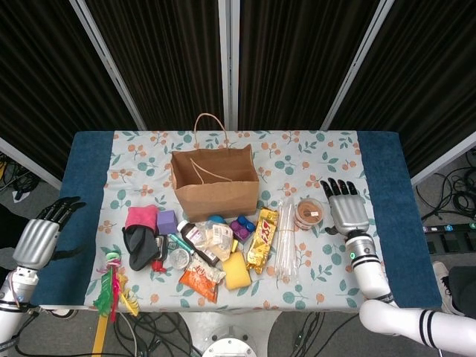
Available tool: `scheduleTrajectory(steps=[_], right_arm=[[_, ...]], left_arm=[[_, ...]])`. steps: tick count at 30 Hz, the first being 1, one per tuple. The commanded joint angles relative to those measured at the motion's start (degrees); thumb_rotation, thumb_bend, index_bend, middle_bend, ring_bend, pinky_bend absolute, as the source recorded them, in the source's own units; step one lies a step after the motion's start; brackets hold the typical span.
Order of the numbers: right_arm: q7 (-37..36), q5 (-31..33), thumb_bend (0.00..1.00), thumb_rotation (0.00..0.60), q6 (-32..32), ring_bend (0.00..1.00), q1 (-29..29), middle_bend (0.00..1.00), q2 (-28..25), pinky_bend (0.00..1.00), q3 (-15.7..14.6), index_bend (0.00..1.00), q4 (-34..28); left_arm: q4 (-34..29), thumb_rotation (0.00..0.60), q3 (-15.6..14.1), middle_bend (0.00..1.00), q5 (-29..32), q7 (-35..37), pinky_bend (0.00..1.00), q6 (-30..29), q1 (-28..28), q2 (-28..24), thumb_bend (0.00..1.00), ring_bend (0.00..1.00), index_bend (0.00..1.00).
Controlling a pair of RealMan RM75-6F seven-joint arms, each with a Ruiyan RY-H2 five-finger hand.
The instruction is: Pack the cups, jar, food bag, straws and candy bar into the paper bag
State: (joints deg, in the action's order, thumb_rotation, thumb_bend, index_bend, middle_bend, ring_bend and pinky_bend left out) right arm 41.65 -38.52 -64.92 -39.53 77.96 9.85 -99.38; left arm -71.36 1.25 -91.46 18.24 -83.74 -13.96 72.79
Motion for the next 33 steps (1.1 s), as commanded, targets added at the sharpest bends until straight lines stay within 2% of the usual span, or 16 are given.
scheduleTrajectory(steps=[1, 5, 12, 19, 24, 28, 33], right_arm=[[0.9, 2.2, 0.00, 0.600, 1.7, 0.00, -1.2, 0.03, 3.7, 0.04, -1.1, 0.00, 4.4], [0.7, 3.9, 0.00, 0.600, 3.6, 0.00, -2.3, 0.03, 6.3, 0.04, -1.0, 0.00, 8.1], [-0.7, 3.3, 0.00, 0.600, 4.5, 0.00, -3.4, 0.06, 9.4, 0.04, -0.5, 0.01, 12.4], [-1.1, 3.4, 0.00, 0.600, 5.5, 0.01, -4.3, 0.12, 12.0, 0.10, -0.4, 0.09, 15.7], [-1.8, 2.5, 0.00, 0.600, 5.4, 0.09, -4.6, 0.19, 13.3, 0.19, -0.2, 0.20, 17.1], [-2.4, 1.1, 0.07, 0.600, 4.7, 0.20, -4.5, 0.30, 13.9, 0.30, -0.2, 0.31, 17.9], [-3.1, -0.5, 0.14, 0.600, 3.7, 0.29, -4.0, 0.39, 13.5, 0.40, -0.1, 0.43, 17.3]], left_arm=[[0.2, 0.600, -0.1, 0.24, 0.0, 0.1, 0.25, -0.1, 0.1, 0.0, 0.13, 0.15, 0.23], [0.4, 0.600, -0.1, 0.24, 0.2, 0.4, 0.25, 0.0, 0.1, -0.1, 0.13, 0.15, 0.23], [1.0, 0.600, 0.0, 0.24, 0.2, 0.7, 0.25, 0.2, -0.1, 0.2, 0.13, 0.16, 0.23], [1.6, 0.600, -0.2, 0.24, 0.2, 0.8, 0.25, 0.5, -0.1, 0.6, 0.13, 0.16, 0.23], [1.9, 0.600, -0.3, 0.24, 0.1, 1.1, 0.25, 0.6, -0.2, 0.6, 0.13, 0.15, 0.23], [1.9, 0.600, -0.3, 0.24, 0.1, 1.1, 0.25, 0.6, -0.2, 0.6, 0.13, 0.16, 0.23], [1.7, 0.600, -0.4, 0.24, 0.0, 1.1, 0.25, 0.3, -0.2, 0.6, 0.13, 0.15, 0.23]])
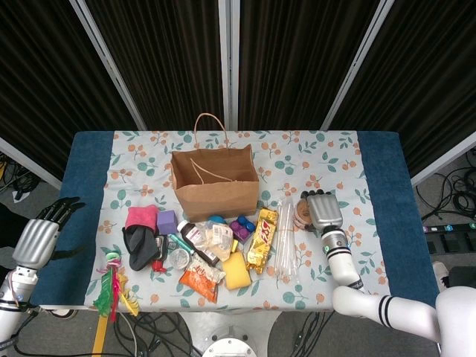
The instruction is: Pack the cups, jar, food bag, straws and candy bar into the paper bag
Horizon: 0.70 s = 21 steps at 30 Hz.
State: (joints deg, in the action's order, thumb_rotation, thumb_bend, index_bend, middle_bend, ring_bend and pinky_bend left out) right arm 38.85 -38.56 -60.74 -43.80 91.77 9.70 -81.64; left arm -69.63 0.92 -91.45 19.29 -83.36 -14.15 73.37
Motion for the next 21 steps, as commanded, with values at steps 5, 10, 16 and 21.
scheduleTrajectory(steps=[5, 10, 16, 21], right_arm=[[-1.3, -2.9, 0.16, 0.600, -3.6, 0.32, 1.1, 0.42, -2.8, 0.43, 1.3, 0.47, -4.1], [-2.9, -8.2, 0.16, 0.600, -10.2, 0.32, 2.0, 0.42, -10.0, 0.43, 5.9, 0.47, -14.5], [-2.1, -12.3, 0.16, 0.600, -16.1, 0.33, 0.1, 0.42, -18.0, 0.44, 14.8, 0.47, -28.8], [-1.1, -13.4, 0.17, 0.600, -18.0, 0.33, -4.3, 0.42, -16.4, 0.44, 19.7, 0.47, -31.3]], left_arm=[[-0.5, 0.600, -0.1, 0.24, -0.1, -0.1, 0.25, -0.4, 0.2, -0.2, 0.13, 0.15, 0.23], [-1.0, 0.600, -0.1, 0.24, -0.4, -0.2, 0.25, -0.5, 0.1, -0.6, 0.13, 0.15, 0.23], [-1.5, 0.600, -0.3, 0.24, -0.9, -0.6, 0.25, -0.6, -0.1, -0.6, 0.13, 0.15, 0.23], [-1.6, 0.600, -0.5, 0.24, -0.9, -1.0, 0.25, -0.7, 0.1, -0.6, 0.13, 0.15, 0.23]])
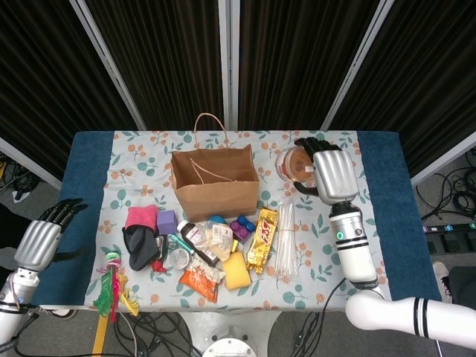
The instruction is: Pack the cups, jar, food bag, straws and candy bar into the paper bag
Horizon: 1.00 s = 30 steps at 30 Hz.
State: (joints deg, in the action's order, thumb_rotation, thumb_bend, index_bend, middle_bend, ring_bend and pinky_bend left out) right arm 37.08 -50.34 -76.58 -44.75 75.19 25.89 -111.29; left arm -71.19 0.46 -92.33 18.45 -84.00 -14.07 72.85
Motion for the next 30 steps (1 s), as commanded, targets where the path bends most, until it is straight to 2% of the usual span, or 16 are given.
scheduleTrajectory(steps=[1, 6, 12, 15, 17, 20, 22, 30], right_arm=[[0.8, -1.6, 0.17, 0.600, -2.1, 0.33, -4.4, 0.42, 1.2, 0.44, 3.8, 0.47, -1.0], [2.3, 1.7, 0.17, 0.600, 0.1, 0.33, -10.8, 0.41, 7.9, 0.44, 4.7, 0.47, 5.3], [3.8, 4.1, 0.17, 0.600, 1.7, 0.33, -16.0, 0.40, 14.9, 0.44, 3.7, 0.47, 12.6], [4.0, 4.5, 0.14, 0.600, 3.1, 0.30, -17.5, 0.38, 16.6, 0.42, 2.9, 0.45, 14.9], [3.8, 5.2, 0.08, 0.600, 4.4, 0.23, -17.7, 0.34, 16.6, 0.35, 2.5, 0.37, 14.8], [4.3, 6.8, 0.00, 0.600, 5.6, 0.06, -17.7, 0.19, 15.6, 0.15, 2.2, 0.14, 14.0], [3.8, 6.8, 0.00, 0.600, 5.7, 0.00, -17.5, 0.11, 14.7, 0.07, 2.2, 0.03, 13.3], [1.3, 3.8, 0.00, 0.600, 3.1, 0.00, -14.2, 0.09, 10.3, 0.06, 1.7, 0.00, 9.5]], left_arm=[[-0.1, 0.600, 0.0, 0.24, -0.1, -0.2, 0.25, -0.1, 0.0, -0.1, 0.13, 0.15, 0.23], [-0.5, 0.600, 0.0, 0.24, 0.0, -0.4, 0.25, -0.1, 0.0, -0.6, 0.13, 0.15, 0.23], [-0.3, 0.600, 0.2, 0.24, 0.6, 0.0, 0.25, -0.3, 0.4, -1.0, 0.13, 0.15, 0.23], [0.1, 0.600, 0.2, 0.24, 0.8, 0.4, 0.25, -0.2, 0.5, -1.0, 0.13, 0.15, 0.23], [0.4, 0.600, 0.3, 0.24, 1.0, 0.6, 0.25, -0.3, 0.6, -0.9, 0.13, 0.15, 0.23], [0.7, 0.600, 0.4, 0.24, 1.1, 1.0, 0.25, -0.1, 0.5, -0.8, 0.13, 0.15, 0.23], [0.8, 0.600, 0.4, 0.24, 1.0, 1.1, 0.25, 0.0, 0.4, -0.7, 0.13, 0.15, 0.23], [0.4, 0.600, 0.1, 0.24, 0.2, 0.7, 0.25, -0.1, 0.2, -0.4, 0.13, 0.15, 0.23]])
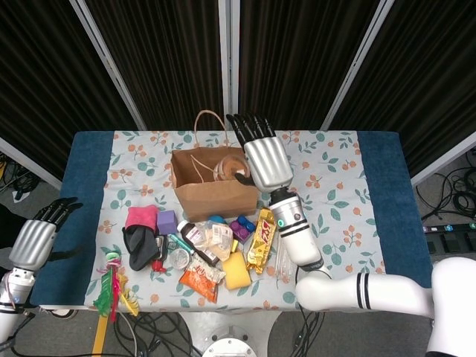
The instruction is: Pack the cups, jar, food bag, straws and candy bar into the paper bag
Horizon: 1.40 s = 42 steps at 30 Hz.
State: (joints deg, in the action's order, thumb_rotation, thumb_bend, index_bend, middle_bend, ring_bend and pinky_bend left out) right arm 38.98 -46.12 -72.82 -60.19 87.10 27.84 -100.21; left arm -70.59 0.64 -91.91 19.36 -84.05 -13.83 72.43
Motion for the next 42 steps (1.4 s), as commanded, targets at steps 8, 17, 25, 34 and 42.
scheduleTrajectory(steps=[8, 17, 25, 34, 42], right_arm=[[-4.0, -10.7, 0.00, 0.600, -5.4, 0.00, 10.6, 0.15, -11.5, 0.07, -7.1, 0.01, -11.6], [-9.1, -25.1, 0.00, 0.600, 1.9, 0.05, 23.1, 0.21, -24.4, 0.14, -27.4, 0.12, -11.1], [-13.9, -31.9, 0.00, 0.600, 5.8, 0.06, 26.1, 0.23, -18.5, 0.14, -32.1, 0.15, -0.1], [-12.7, -37.7, 0.00, 0.600, 9.6, 0.06, 22.7, 0.22, -12.5, 0.15, -28.9, 0.15, -0.7], [-10.4, -37.2, 0.00, 0.600, 10.3, 0.05, 19.9, 0.20, -0.2, 0.14, -23.8, 0.16, 1.6]], left_arm=[[-1.9, 0.600, -0.1, 0.24, -0.5, -1.5, 0.25, -0.9, 0.3, -0.7, 0.13, 0.15, 0.23], [-2.8, 0.600, 0.0, 0.24, -0.3, -2.4, 0.25, -0.7, 0.3, -0.3, 0.13, 0.15, 0.23], [-2.5, 0.600, -0.1, 0.24, -0.6, -2.7, 0.25, -1.3, 0.5, 0.3, 0.13, 0.15, 0.23], [-2.5, 0.600, 0.4, 0.24, 0.5, -2.2, 0.25, -2.8, 1.8, -0.7, 0.13, 0.15, 0.23], [-1.2, 0.600, 0.5, 0.24, 1.0, -1.2, 0.25, -3.5, 2.7, -0.6, 0.13, 0.16, 0.23]])
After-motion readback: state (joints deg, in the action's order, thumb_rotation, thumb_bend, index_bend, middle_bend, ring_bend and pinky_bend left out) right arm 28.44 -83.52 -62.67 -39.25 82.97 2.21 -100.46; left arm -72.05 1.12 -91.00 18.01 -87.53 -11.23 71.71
